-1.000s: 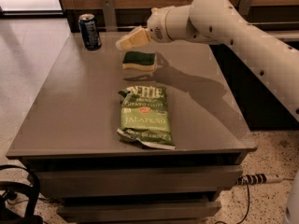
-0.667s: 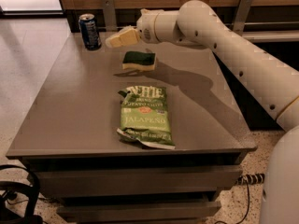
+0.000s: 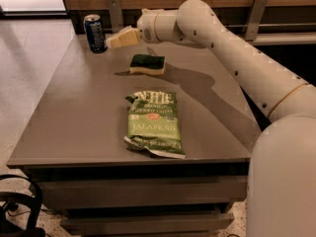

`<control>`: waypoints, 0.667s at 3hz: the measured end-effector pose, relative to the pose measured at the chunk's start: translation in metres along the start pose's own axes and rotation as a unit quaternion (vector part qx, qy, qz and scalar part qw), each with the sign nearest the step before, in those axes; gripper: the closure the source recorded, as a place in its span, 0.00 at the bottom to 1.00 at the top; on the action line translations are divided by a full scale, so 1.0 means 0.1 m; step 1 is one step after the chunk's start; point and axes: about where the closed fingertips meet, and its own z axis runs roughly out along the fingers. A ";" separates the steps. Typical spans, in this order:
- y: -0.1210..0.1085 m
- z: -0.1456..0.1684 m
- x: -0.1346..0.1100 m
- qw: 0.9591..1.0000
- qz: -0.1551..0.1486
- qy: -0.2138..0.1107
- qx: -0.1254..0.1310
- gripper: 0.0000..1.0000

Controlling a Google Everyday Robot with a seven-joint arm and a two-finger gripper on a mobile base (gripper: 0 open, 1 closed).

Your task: Pick pepsi can

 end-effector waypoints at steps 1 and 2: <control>-0.16 0.45 0.10 1.000 -0.003 0.005 -0.004 0.00; -0.25 0.77 0.18 1.000 -0.002 0.000 -0.014 0.00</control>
Offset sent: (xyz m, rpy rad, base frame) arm 0.1087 0.0574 -0.0454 0.0328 -0.0071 0.0597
